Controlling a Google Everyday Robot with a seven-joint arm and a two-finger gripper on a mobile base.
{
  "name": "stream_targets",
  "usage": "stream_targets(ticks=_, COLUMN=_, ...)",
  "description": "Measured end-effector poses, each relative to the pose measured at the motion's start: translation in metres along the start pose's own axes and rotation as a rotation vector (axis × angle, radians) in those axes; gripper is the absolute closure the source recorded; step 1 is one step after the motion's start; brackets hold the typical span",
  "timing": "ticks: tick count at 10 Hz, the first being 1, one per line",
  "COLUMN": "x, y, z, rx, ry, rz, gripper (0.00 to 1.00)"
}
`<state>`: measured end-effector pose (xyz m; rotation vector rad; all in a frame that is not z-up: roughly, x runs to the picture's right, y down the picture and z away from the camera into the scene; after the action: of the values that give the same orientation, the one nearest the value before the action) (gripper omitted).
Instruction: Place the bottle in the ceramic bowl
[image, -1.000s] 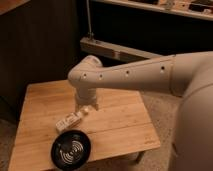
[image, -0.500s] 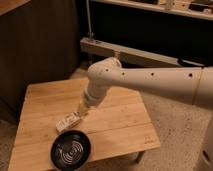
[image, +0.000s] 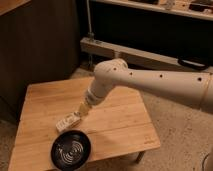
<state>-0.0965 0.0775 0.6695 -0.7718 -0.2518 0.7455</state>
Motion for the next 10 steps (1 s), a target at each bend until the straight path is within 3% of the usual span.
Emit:
stream_targets(ticks=1, x=-0.004, y=-0.001, z=-0.001, rx=0.001, ry=-0.013, rz=-0.038, gripper=0.35)
stream_targets(ticks=3, x=-0.021, y=0.001, z=-0.004, rx=-0.005, ry=-0.038, rz=-0.250, gripper=0.35)
stream_targets(ticks=5, x=-0.029, y=0.000, z=-0.006, rx=-0.005, ry=-0.049, rz=-0.364, gripper=0.35)
stream_targets(ticks=7, x=-0.033, y=0.000, z=-0.008, rx=-0.004, ry=-0.055, rz=-0.423, gripper=0.35)
stream_targets(ticks=10, x=-0.034, y=-0.002, z=-0.006, rx=-0.009, ry=-0.060, rz=-0.450, gripper=0.35)
